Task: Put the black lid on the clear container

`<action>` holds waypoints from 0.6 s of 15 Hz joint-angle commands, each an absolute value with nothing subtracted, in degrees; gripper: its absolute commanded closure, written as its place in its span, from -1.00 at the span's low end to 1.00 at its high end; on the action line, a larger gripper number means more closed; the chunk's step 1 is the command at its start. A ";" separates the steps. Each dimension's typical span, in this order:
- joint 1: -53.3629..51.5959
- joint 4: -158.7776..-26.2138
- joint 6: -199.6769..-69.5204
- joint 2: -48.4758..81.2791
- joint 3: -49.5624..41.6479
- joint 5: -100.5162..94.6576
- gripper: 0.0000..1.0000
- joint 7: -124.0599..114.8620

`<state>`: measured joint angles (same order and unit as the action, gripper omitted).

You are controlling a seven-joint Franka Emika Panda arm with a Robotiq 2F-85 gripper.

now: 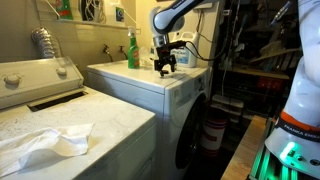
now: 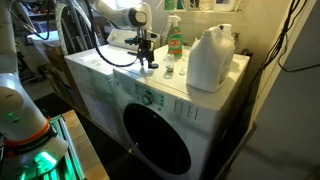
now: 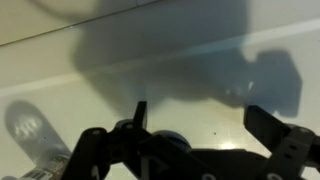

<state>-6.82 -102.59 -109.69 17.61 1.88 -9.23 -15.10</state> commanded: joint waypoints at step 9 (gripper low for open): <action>-6.04 -100.64 -116.50 17.93 0.42 -8.78 -1.00 -18.31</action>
